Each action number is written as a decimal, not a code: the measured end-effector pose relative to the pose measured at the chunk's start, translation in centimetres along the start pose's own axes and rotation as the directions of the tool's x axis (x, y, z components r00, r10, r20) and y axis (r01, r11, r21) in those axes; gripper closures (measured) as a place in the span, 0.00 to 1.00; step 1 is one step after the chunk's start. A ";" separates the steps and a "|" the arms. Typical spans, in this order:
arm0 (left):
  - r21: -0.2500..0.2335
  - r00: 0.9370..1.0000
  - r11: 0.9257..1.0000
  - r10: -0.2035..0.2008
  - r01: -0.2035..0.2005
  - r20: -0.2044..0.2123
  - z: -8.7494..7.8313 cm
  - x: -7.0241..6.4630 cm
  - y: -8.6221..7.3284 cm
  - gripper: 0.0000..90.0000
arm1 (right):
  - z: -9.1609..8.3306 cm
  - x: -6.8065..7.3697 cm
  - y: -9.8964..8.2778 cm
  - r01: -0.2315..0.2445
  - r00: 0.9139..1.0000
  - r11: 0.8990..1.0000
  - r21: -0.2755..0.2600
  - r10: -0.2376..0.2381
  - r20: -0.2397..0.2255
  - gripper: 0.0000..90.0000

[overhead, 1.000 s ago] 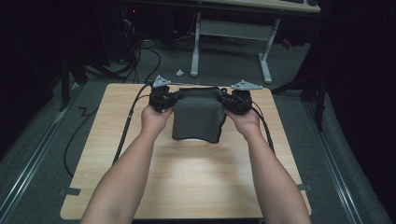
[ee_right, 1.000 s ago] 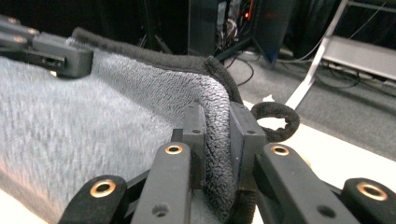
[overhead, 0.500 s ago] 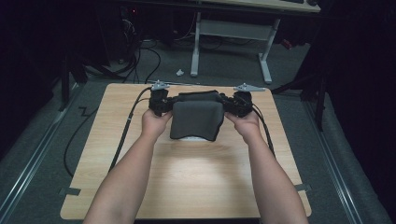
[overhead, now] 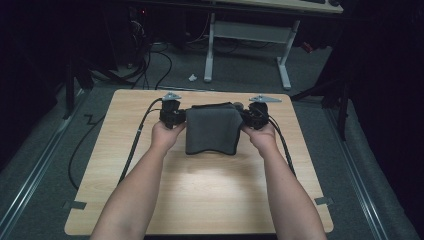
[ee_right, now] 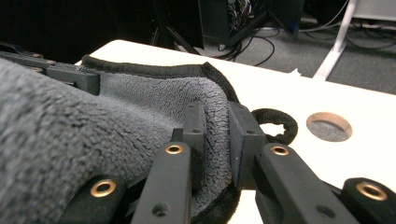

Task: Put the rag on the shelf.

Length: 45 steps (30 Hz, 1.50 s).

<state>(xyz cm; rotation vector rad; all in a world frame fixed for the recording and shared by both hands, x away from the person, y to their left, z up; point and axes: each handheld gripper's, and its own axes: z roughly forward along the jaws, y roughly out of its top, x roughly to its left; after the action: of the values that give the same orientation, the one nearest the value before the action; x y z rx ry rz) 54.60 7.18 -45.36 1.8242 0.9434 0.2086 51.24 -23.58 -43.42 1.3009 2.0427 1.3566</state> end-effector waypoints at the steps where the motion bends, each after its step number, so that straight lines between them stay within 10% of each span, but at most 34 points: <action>1: 0.003 1.000 1.000 -0.002 0.002 0.001 0.1 0.1 -0.2 0.93 | 0.1 0.0 -0.1 -0.002 1.000 1.000 0.004 0.002 -0.001 0.88; 25: 0.020 0.998 0.998 -0.058 0.058 -0.004 0.2 0.4 -1.0 0.88 | 0.5 -0.2 -1.0 -0.029 1.000 0.999 0.034 0.028 0.006 0.83; 32: 0.004 0.996 0.998 -0.070 0.070 -0.061 -0.5 0.7 -0.5 0.72 | -0.5 -1.0 -0.4 -0.030 0.999 1.000 0.005 0.030 0.032 0.69; 45: -0.060 0.982 0.998 0.019 -0.031 -0.185 -4.2 0.0 0.4 0.63 | -4.3 -1.2 1.3 0.021 0.993 0.998 -0.060 -0.014 0.117 0.58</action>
<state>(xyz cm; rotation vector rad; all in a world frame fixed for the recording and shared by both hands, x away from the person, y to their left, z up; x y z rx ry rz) 52.59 10.07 -43.08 1.7818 1.0307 0.4250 49.47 -26.71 -40.54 1.3014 1.9159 1.2939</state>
